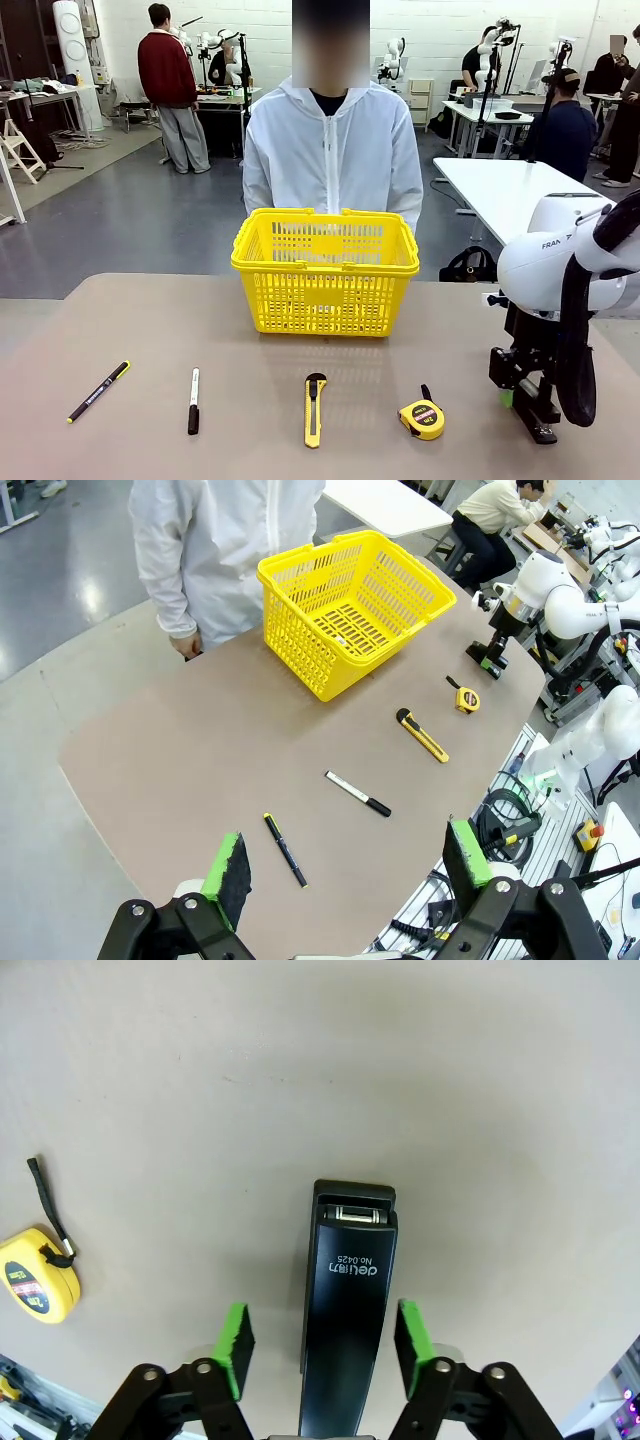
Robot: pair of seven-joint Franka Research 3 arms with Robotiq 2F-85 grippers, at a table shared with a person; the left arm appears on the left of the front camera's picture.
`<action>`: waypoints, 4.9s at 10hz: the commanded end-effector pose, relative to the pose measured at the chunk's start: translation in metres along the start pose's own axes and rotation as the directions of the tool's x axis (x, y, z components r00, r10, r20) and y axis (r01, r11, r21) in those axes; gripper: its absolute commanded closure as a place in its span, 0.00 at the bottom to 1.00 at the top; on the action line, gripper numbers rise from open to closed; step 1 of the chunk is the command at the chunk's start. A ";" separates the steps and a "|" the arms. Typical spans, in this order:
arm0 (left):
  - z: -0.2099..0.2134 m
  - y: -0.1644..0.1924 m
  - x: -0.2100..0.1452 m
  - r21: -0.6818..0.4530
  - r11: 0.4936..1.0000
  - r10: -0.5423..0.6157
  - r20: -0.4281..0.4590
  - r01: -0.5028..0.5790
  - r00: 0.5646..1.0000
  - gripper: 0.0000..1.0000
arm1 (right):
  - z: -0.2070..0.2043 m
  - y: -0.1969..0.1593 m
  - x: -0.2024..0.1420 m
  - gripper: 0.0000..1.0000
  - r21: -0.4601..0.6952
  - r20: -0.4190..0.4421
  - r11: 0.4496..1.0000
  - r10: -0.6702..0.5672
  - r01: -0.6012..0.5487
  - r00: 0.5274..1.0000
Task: Place the items the person wants into the basket.
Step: Pick up the item the person points to and place it in the Market Basket.
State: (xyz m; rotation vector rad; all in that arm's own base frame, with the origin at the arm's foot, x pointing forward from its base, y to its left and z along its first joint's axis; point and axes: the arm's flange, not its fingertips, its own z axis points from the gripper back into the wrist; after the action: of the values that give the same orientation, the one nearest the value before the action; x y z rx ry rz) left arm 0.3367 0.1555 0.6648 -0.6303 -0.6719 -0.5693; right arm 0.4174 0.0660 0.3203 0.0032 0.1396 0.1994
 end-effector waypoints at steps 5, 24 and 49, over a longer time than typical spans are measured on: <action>0.002 0.000 -0.001 -0.015 1.000 -0.019 0.015 0.019 1.000 0.00 | 0.002 -0.001 0.003 1.00 -0.041 -0.009 0.999 0.002 -0.003 1.000; 0.002 0.000 -0.001 -0.015 1.000 -0.019 0.015 0.019 1.000 0.00 | 0.283 0.265 0.216 0.78 -0.190 0.226 0.726 0.687 -0.661 0.690; 0.002 0.000 -0.001 -0.015 1.000 -0.019 0.015 0.019 1.000 0.00 | 0.173 0.265 0.261 0.00 -0.102 0.055 0.644 0.764 -0.758 0.642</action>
State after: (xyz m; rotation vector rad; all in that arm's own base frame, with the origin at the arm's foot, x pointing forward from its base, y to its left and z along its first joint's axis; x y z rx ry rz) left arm 0.3362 0.1552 0.6649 -0.6321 -0.6681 -0.5704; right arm 0.6477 0.3788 0.4379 0.0775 0.0384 1.1024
